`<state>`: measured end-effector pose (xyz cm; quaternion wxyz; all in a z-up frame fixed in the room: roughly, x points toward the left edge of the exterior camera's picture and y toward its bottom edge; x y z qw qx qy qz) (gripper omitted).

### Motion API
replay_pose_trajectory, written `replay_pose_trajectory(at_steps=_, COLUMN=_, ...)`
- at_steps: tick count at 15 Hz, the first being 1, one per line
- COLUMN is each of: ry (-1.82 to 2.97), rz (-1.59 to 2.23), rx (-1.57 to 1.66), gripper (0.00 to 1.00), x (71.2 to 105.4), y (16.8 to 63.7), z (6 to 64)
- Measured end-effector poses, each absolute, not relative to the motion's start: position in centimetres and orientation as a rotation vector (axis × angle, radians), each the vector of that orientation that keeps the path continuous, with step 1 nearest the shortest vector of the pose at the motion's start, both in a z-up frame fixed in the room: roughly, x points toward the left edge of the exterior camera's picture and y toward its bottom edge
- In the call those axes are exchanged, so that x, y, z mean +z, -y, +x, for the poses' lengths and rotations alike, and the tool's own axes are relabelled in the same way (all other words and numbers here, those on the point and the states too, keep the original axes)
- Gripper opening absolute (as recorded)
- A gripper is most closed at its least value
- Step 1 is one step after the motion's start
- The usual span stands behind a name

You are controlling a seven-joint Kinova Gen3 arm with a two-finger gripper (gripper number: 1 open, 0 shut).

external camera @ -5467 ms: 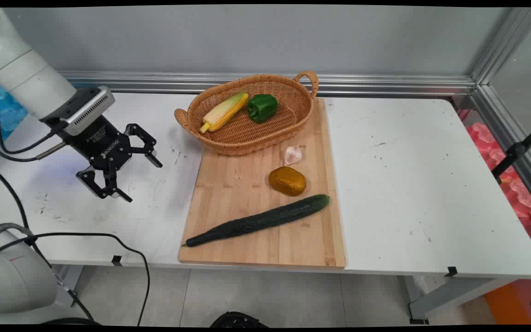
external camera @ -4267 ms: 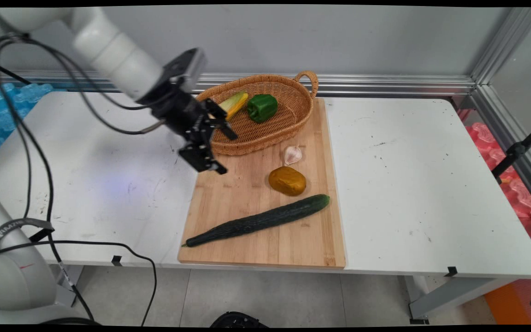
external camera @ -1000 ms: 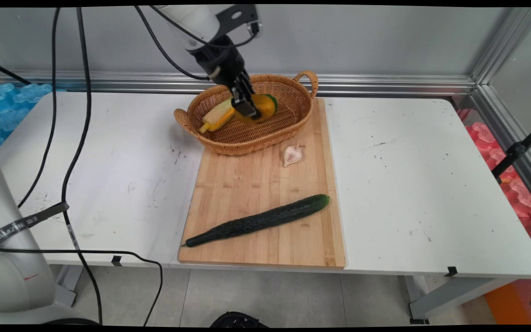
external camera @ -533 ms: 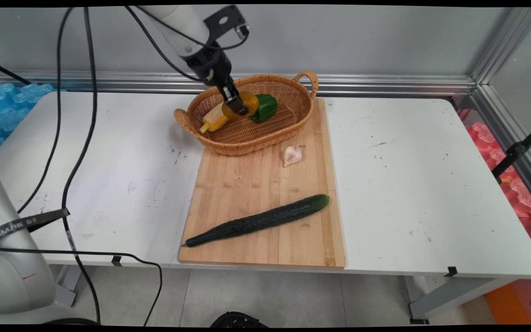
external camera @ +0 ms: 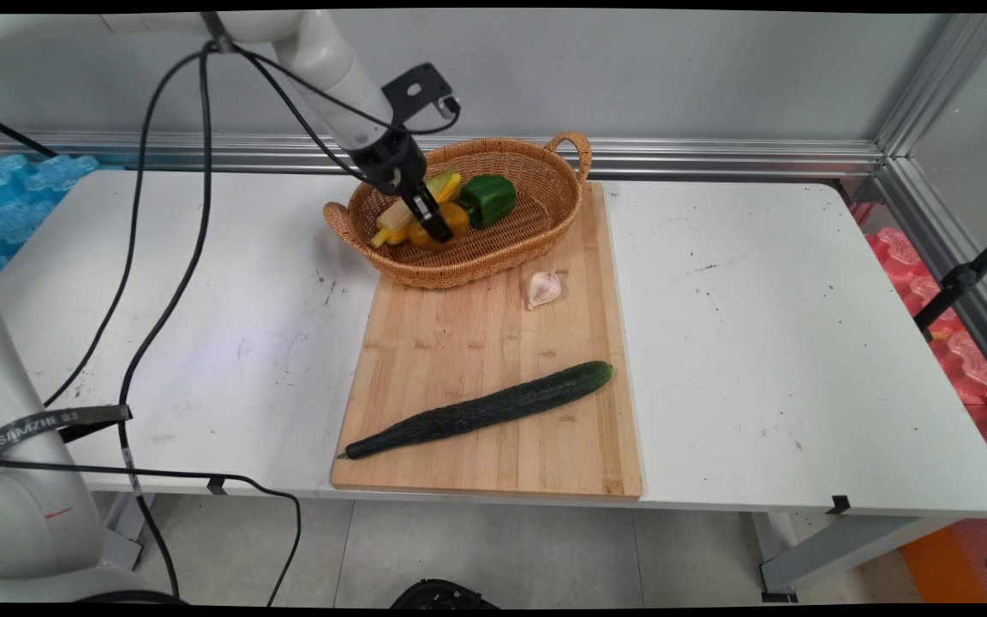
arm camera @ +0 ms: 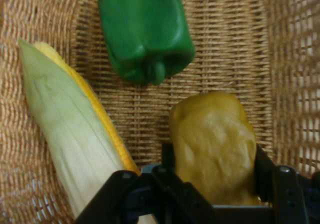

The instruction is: Place the picked object in the vegetable basket

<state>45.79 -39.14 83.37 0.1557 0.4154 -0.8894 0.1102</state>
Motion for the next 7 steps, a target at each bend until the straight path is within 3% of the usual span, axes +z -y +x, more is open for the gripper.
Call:
replay_pose_trajectory(at_steps=3, ry=2.540, rz=1.207, rx=0.306, gripper=0.00, x=82.1, y=39.6, z=46.0)
replay_pose_trajectory(at_steps=4, ry=2.538, rz=1.208, rx=0.304, gripper=1.00, x=81.7, y=39.8, z=46.0)
replay_pose_trajectory(at_steps=7, ry=2.530, rz=1.192, rx=0.308, gripper=1.00, x=81.6, y=40.2, z=46.0)
